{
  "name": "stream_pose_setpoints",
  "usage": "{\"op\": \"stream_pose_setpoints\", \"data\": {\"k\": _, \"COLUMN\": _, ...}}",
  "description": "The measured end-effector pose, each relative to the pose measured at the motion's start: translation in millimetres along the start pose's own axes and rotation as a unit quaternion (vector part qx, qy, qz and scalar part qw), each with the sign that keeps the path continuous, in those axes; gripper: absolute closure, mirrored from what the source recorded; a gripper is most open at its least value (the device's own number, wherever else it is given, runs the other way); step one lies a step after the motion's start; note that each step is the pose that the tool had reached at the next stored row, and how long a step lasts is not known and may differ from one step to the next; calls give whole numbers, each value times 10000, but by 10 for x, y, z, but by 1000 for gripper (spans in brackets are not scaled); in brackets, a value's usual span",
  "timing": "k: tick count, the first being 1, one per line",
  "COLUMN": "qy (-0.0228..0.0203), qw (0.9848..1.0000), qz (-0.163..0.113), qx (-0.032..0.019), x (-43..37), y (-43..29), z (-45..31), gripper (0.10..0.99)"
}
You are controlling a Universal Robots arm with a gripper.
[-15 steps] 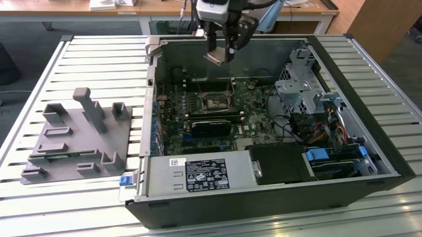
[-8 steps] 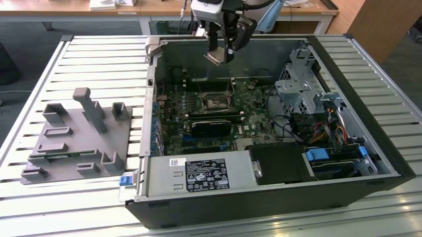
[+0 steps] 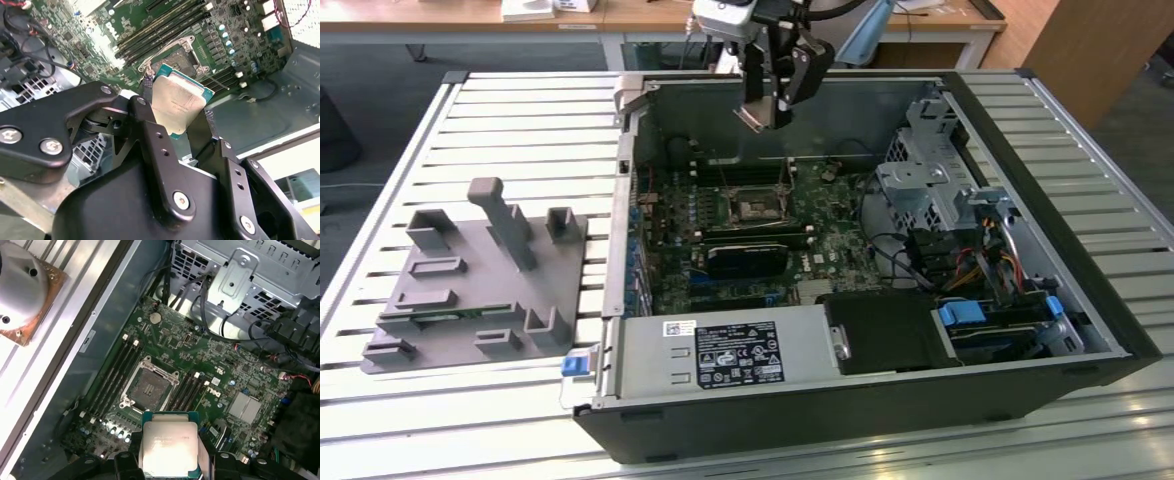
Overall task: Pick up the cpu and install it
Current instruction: 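Place the cpu into insertion slot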
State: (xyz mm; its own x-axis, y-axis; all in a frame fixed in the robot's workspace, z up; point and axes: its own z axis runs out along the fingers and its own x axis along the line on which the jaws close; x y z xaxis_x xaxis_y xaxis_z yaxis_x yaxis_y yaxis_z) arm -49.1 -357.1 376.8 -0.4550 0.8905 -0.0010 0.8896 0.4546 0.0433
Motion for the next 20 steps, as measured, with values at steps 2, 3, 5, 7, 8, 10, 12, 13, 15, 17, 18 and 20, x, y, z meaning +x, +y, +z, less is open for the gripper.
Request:
{"op": "stream_pose_setpoints", "data": {"k": 2, "qy": -5, "qw": 9999, "qz": 133, "qx": 0, "x": 1, "y": 0, "z": 1, "gripper": 561}}
{"op": "stream_pose_setpoints", "data": {"k": 3, "qy": -9, "qw": 9998, "qz": 204, "qx": 0, "x": 2, "y": 1, "z": 2, "gripper": 561}}
{"op": "stream_pose_setpoints", "data": {"k": 5, "qy": -15, "qw": 9994, "qz": 337, "qx": 0, "x": 3, "y": 2, "z": 3, "gripper": 561}}
{"op": "stream_pose_setpoints", "data": {"k": 7, "qy": -20, "qw": 9989, "qz": 465, "qx": 1, "x": 5, "y": 2, "z": 4, "gripper": 561}}
{"op": "stream_pose_setpoints", "data": {"k": 8, "qy": -23, "qw": 9985, "qz": 544, "qx": 0, "x": 5, "y": 2, "z": 5, "gripper": 561}}
{"op": "stream_pose_setpoints", "data": {"k": 10, "qy": -30, "qw": 9976, "qz": 689, "qx": 0, "x": 5, "y": 3, "z": 7, "gripper": 561}}
{"op": "stream_pose_setpoints", "data": {"k": 12, "qy": -36, "qw": 9966, "qz": 822, "qx": 1, "x": 6, "y": 3, "z": 8, "gripper": 561}}
{"op": "stream_pose_setpoints", "data": {"k": 13, "qy": -39, "qw": 9960, "qz": 892, "qx": 1, "x": 7, "y": 3, "z": 8, "gripper": 561}}
{"op": "stream_pose_setpoints", "data": {"k": 15, "qy": -45, "qw": 9947, "qz": 1023, "qx": 1, "x": 7, "y": 3, "z": 9, "gripper": 561}}
{"op": "stream_pose_setpoints", "data": {"k": 17, "qy": -50, "qw": 9935, "qz": 1141, "qx": 1, "x": 8, "y": 4, "z": 11, "gripper": 561}}
{"op": "stream_pose_setpoints", "data": {"k": 18, "qy": -52, "qw": 9928, "qz": 1197, "qx": 1, "x": 8, "y": 4, "z": 11, "gripper": 561}}
{"op": "stream_pose_setpoints", "data": {"k": 20, "qy": -58, "qw": 9911, "qz": 1326, "qx": 1, "x": 8, "y": 4, "z": 12, "gripper": 561}}
